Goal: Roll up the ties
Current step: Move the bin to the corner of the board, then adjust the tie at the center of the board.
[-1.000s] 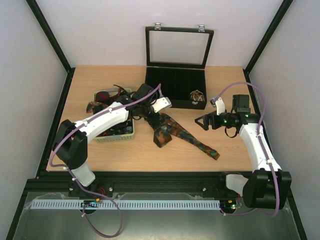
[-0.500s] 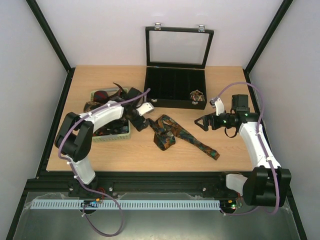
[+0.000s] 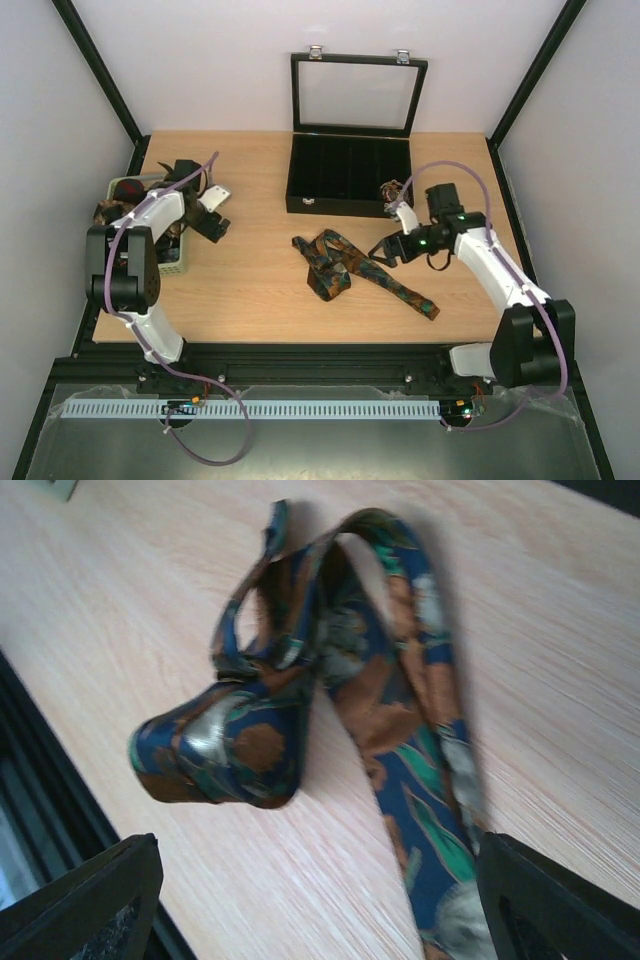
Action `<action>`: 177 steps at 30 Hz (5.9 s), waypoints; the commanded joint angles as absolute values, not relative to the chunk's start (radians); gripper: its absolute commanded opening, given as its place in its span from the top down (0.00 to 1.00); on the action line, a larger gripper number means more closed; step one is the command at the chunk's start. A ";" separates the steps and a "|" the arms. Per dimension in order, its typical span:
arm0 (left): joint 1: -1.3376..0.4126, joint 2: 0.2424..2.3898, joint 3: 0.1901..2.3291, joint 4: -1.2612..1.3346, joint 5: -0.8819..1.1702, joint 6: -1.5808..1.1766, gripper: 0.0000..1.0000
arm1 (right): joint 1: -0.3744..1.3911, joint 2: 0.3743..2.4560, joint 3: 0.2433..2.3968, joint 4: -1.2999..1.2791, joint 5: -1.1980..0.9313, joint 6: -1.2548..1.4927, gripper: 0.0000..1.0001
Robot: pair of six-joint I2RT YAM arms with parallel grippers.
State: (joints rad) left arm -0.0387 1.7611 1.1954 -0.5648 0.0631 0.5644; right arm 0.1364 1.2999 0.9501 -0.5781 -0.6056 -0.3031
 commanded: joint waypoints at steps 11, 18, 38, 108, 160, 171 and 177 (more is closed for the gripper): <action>-0.048 1.541 1.144 -0.632 0.297 0.396 0.01 | 0.634 1.664 1.211 -0.598 -0.432 -0.464 0.09; -0.048 1.475 1.101 -0.624 0.300 0.363 0.01 | 0.751 1.787 1.247 -0.645 -0.157 -0.639 0.09; -0.038 1.510 1.106 -0.537 0.294 0.303 0.01 | 0.753 1.645 1.466 -0.491 0.023 -0.768 0.99; -0.206 2.118 1.473 -0.321 0.385 0.679 0.37 | 0.023 0.960 0.655 -0.539 -0.192 -1.452 0.99; 0.019 1.366 0.847 -0.433 0.321 0.528 0.42 | -0.290 1.518 1.043 -0.888 -0.353 -1.031 0.44; -0.038 1.413 1.013 -0.418 0.322 0.468 0.25 | -0.290 1.732 0.986 -0.663 -0.136 -0.860 0.66; -0.105 1.393 1.022 -0.419 0.275 0.510 0.09 | -0.290 1.774 1.097 -0.578 -0.018 -0.972 0.58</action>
State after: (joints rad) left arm -0.0753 1.4090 1.0039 -0.4095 0.2893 0.4915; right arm -0.2863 1.7363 1.0279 -0.6453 -0.1291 -0.9176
